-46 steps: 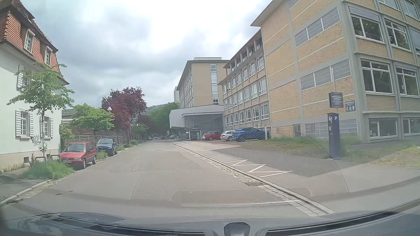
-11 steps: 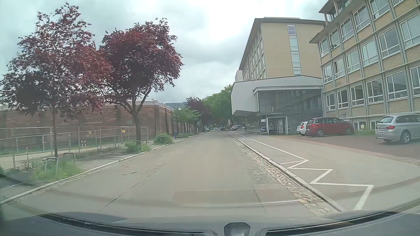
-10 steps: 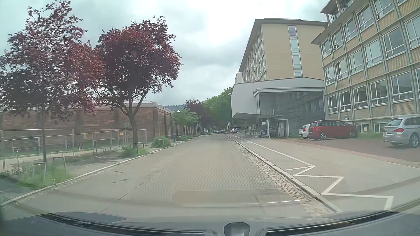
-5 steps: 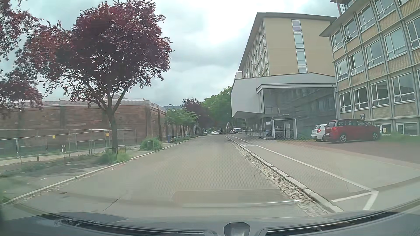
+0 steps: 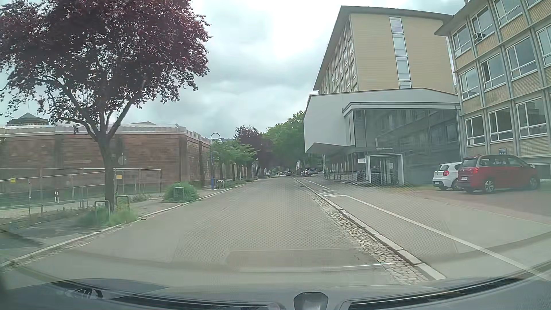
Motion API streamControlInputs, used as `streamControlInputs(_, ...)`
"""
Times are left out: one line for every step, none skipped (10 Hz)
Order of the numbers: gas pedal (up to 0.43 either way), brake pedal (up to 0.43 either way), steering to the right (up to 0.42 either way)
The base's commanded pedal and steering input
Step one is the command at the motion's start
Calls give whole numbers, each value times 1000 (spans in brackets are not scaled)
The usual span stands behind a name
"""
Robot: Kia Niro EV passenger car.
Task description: Follow the waypoints while adhering to traffic rules and regulations
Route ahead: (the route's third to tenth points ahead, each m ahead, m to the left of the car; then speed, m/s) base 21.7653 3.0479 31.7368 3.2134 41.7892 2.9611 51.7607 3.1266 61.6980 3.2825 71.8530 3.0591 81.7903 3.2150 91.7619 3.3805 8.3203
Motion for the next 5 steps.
streamControlInputs(110, 0, 1)
streamControlInputs(110, 0, 1)
streamControlInputs(110, 0, -1)
streamControlInputs(110, 0, -4)
streamControlInputs(110, 0, -5)
